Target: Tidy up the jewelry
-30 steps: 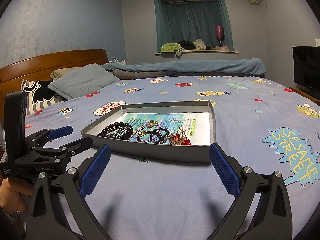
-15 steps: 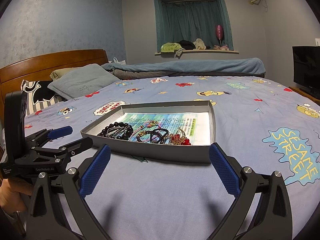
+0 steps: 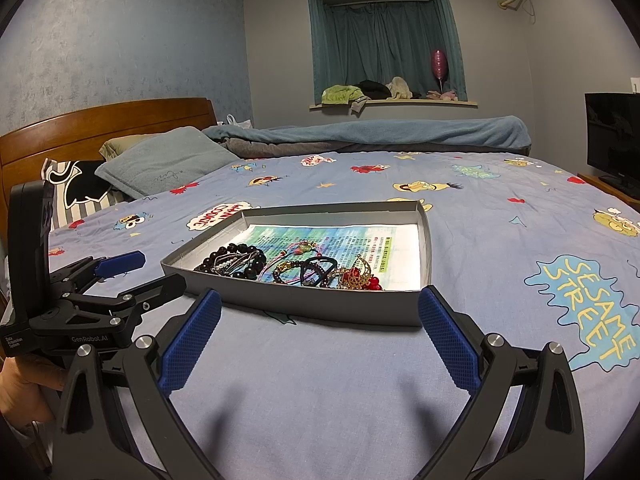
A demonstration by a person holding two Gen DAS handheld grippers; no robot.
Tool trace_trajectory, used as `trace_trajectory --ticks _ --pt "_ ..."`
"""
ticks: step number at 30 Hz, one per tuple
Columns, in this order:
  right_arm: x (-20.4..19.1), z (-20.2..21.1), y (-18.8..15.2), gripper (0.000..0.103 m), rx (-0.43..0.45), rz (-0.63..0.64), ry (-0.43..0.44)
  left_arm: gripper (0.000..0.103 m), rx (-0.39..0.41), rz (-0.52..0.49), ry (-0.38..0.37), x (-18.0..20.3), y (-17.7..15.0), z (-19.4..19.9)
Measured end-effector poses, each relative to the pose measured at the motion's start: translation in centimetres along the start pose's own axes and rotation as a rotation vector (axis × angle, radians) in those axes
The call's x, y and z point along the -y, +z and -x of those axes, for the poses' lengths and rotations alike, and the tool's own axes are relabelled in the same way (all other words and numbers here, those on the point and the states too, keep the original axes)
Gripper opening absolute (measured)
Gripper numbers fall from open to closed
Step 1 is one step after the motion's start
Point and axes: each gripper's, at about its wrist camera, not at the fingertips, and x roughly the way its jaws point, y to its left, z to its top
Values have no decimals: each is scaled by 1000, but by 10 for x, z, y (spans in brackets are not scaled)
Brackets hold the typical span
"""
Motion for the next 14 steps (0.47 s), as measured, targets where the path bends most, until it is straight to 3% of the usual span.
trace_trajectory --ticks 14 --pt "0 -1 -1 97 -1 -3 0 98 -6 0 0 0 -2 -1"
